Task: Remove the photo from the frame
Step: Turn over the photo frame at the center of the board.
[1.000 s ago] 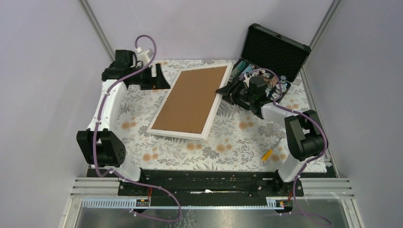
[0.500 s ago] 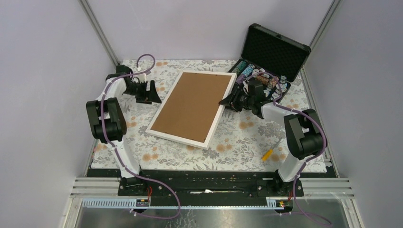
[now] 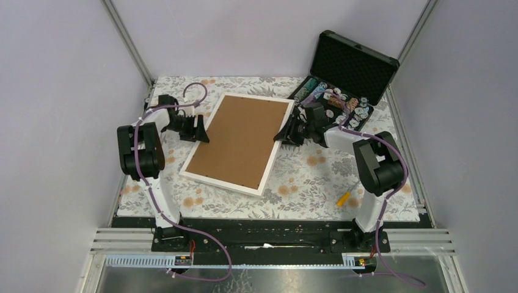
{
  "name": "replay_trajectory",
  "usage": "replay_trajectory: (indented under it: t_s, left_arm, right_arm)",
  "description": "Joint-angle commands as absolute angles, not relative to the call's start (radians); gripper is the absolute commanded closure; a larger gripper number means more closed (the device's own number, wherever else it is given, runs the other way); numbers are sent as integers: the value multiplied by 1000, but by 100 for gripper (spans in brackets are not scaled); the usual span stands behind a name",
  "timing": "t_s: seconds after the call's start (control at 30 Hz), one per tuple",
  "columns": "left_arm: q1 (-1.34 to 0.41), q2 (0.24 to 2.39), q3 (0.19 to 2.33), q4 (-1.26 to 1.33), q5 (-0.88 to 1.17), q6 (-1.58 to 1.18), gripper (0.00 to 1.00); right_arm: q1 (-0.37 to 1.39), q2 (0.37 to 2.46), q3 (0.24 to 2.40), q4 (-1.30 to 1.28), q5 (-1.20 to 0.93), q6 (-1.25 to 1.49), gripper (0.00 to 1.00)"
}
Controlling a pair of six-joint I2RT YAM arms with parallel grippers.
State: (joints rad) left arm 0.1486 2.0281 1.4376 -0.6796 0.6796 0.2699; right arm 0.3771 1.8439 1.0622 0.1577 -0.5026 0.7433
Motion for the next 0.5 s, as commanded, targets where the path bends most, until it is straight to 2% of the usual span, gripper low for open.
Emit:
replay_trajectory:
  t_s: [0.0,0.27,0.33,0.47]
  left_arm:
    - [162,1872,1305,-676,646,297,33]
    - [191,1629,1067,-698,628,314,36]
    - [195,1605,1041,-700,606,314,36]
    - [223,1603,1035,-695,593,295,35]
  right_arm:
    - [440,1861,1162,170,-497,618,55]
    - [456,1914,1213,99,-478,574,43]
    - [464,1915,1202,95,-481,573,42]
    - [484,1925,1194,84,-492,561,33]
